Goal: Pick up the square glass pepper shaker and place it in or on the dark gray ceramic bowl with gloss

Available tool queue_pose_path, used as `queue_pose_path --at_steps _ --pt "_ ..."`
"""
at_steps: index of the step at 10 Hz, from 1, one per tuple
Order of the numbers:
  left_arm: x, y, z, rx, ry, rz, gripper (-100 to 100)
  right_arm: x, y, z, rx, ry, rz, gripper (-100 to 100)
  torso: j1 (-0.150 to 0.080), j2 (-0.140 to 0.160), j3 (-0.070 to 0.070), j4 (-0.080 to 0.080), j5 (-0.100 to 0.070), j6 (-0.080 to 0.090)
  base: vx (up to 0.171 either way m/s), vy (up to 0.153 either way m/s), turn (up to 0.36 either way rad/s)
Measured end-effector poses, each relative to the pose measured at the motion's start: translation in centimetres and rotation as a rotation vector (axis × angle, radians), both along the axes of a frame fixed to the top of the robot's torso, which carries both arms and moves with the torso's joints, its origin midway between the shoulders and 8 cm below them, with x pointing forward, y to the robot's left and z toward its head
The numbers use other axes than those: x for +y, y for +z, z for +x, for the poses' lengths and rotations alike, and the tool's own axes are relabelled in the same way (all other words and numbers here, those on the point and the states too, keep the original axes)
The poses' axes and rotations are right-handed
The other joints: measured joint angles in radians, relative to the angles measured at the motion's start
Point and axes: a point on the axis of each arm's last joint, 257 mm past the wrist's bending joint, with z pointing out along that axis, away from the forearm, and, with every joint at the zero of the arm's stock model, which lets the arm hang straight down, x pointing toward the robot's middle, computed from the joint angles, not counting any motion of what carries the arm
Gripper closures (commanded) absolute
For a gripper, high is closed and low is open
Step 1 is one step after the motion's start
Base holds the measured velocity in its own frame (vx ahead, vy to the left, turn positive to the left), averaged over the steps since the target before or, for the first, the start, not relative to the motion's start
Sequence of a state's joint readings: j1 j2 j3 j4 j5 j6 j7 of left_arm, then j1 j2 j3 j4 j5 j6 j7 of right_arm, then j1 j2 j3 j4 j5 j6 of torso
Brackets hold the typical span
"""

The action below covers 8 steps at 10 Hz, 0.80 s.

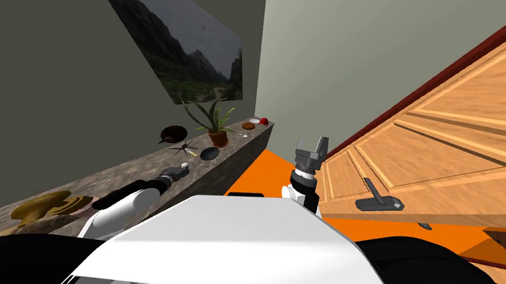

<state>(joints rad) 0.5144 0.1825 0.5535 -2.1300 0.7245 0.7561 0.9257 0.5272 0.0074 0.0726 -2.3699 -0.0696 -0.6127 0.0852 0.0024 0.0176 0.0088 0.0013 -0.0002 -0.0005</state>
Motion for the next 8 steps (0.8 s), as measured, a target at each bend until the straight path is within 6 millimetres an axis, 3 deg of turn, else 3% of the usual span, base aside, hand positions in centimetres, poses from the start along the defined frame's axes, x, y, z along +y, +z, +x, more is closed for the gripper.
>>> queue_pose_path --at_steps 4,6,8 --pt "0.2 2.1 1.7 -0.010 -0.034 0.002 100 0.0 0.0 0.0 0.000 0.000 0.000 0 0.002 -0.005 -0.003 -0.001 0.001 0.002 -0.182 0.025 -0.269" --pt "-0.6 2.7 2.8 -0.026 -0.070 -0.005 100 0.0 0.0 0.0 0.000 0.000 0.000 0 0.009 -0.016 -0.008 -0.003 0.002 0.002 0.037 0.134 -0.266" --pt "-1.9 3.3 3.8 -0.048 -0.108 -0.008 100 0.0 0.0 0.0 0.001 0.000 -0.001 0 0.012 -0.031 -0.017 -0.006 0.004 0.003 0.169 0.150 -0.241"
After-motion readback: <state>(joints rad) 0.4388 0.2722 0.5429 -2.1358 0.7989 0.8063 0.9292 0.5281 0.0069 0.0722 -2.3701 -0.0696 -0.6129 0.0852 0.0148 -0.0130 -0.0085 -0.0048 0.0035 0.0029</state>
